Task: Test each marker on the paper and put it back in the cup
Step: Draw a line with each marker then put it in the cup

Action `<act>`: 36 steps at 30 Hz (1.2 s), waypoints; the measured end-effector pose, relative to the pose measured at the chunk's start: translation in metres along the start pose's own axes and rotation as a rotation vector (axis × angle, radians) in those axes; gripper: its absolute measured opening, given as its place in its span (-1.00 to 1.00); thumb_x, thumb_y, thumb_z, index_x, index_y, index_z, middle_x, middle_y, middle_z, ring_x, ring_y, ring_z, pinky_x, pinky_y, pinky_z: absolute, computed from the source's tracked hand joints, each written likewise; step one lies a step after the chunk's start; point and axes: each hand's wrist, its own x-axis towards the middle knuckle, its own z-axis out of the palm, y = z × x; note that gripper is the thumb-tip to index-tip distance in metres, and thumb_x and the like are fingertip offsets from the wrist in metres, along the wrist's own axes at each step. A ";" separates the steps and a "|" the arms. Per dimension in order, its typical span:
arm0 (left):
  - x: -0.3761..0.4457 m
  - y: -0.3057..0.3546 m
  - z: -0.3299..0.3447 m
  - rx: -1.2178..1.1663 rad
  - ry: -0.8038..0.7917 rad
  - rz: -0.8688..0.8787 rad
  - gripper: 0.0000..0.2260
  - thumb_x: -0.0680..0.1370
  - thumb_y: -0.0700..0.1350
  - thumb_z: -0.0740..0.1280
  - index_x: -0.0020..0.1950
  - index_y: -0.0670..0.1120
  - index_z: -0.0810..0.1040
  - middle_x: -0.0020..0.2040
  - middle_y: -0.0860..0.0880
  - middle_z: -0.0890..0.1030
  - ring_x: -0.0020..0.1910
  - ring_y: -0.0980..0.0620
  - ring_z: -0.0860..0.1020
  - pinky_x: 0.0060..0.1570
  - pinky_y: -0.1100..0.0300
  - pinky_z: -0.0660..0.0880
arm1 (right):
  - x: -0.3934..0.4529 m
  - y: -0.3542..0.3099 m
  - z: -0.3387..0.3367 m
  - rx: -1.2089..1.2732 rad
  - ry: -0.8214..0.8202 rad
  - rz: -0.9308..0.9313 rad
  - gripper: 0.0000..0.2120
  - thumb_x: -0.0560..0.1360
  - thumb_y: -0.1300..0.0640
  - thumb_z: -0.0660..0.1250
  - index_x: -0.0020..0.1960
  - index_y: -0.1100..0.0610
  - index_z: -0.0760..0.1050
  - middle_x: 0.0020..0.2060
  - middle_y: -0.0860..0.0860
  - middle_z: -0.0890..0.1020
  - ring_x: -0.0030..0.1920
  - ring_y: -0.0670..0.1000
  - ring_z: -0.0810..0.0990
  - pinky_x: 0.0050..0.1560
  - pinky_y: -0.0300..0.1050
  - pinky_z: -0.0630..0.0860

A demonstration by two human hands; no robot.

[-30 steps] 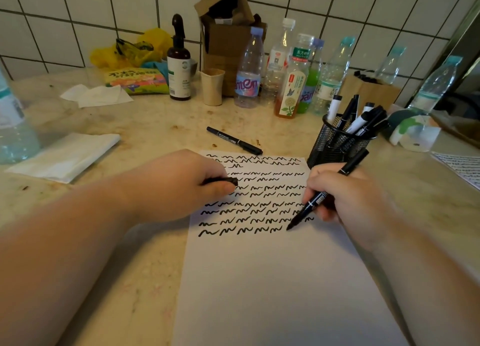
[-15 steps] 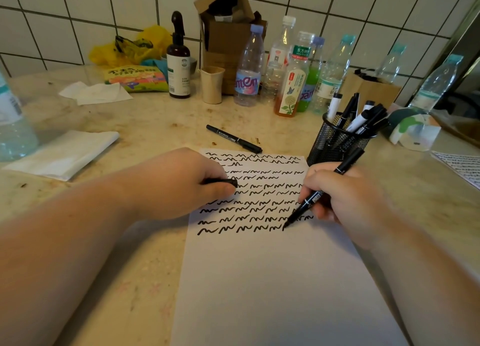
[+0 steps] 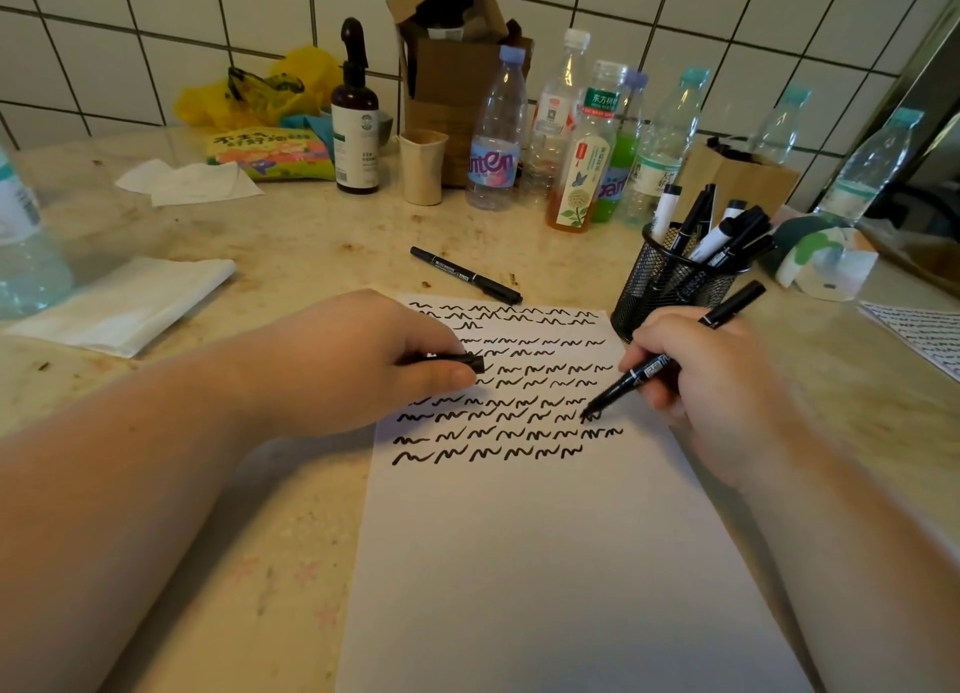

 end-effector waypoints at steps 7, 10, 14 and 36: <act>0.000 0.004 0.001 -0.025 0.011 0.025 -0.78 0.58 0.18 0.25 0.18 0.24 0.56 -0.19 0.12 0.64 -0.19 0.19 0.56 -0.13 0.20 0.53 | -0.009 -0.012 0.006 0.326 -0.263 -0.076 -0.84 0.47 0.05 0.45 -0.23 0.11 0.64 -0.45 0.09 0.54 -0.45 0.02 0.43 -0.44 -0.18 0.32; 0.000 0.004 0.001 -0.025 0.008 0.037 -0.78 0.58 0.18 0.24 0.18 0.23 0.56 -0.20 0.11 0.65 -0.19 0.19 0.57 -0.12 0.18 0.54 | -0.009 -0.010 0.008 0.459 -0.303 -0.065 -0.81 0.52 0.10 0.38 -0.18 0.17 0.69 -0.40 0.14 0.59 -0.40 0.05 0.49 -0.40 -0.17 0.44; 0.000 0.004 0.001 -0.050 0.004 0.049 -0.82 0.58 0.19 0.24 0.13 0.28 0.55 -0.23 0.14 0.64 -0.21 0.22 0.56 -0.19 0.22 0.52 | -0.010 -0.009 0.007 0.469 -0.304 -0.047 -0.74 0.52 0.17 0.25 -0.15 0.20 0.70 -0.37 0.16 0.62 -0.36 0.07 0.52 -0.36 -0.15 0.48; 0.003 0.018 0.007 0.160 0.083 0.023 -0.78 0.64 0.13 0.17 0.08 0.09 0.56 -0.14 0.09 0.58 -0.14 0.09 0.53 -0.09 0.08 0.52 | -0.009 -0.002 0.019 0.313 -0.359 0.076 -0.91 0.51 0.38 0.35 -0.11 0.25 0.61 -0.40 0.18 0.58 -0.55 -0.06 0.37 -0.61 -0.27 0.29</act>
